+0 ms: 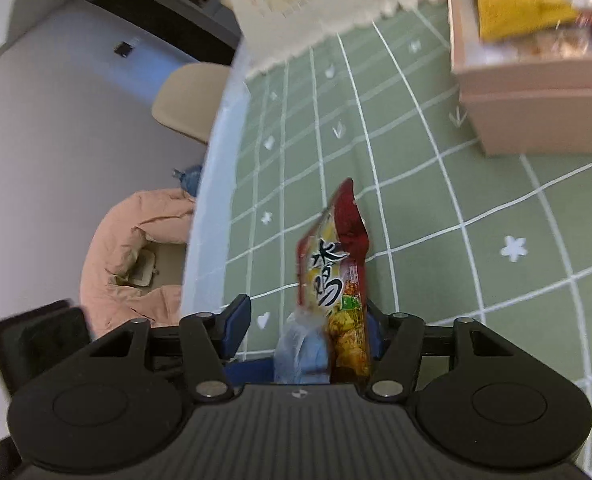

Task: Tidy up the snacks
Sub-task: 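Lift candy cube packet and red packet and carry both over the pink box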

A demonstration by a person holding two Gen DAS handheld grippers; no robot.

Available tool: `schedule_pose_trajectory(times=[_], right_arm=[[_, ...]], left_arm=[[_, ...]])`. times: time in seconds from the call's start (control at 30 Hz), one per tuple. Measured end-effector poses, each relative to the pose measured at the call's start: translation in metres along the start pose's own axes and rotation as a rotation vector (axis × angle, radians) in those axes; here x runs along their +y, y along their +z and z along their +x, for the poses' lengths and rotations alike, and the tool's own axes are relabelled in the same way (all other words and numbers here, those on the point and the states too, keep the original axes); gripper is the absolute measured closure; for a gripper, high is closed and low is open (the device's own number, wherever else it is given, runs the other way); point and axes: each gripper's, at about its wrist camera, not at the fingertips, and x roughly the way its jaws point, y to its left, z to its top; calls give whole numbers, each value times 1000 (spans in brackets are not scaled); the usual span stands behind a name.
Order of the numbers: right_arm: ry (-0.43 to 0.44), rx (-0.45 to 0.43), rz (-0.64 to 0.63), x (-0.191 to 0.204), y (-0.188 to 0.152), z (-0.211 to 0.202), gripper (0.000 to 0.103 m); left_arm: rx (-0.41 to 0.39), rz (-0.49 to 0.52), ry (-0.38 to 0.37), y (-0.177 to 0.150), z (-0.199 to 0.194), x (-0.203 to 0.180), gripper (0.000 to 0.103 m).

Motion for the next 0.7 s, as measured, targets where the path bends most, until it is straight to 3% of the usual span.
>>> schedule_pose_trajectory(times=[0.13,0.2,0.23,0.47,0.7], right_arm=[[29,24,41,-5,11,22,62],[29,35,53,-6,16,28,76],[23,40,56,-6,17,29,78],[-27,28,-12,-4,6,1,83],[-97,-119,19,-23,-19,-80,87]], left_arm=[[-10,2,-4,-1,1,-1,38],[-15,-11,-11,-1,1,1,38],[-15,-18,-12,-2,0,2,38],[4,-25,-12,0,1,-3,39],[18,175,-47,11,5,-62,39]])
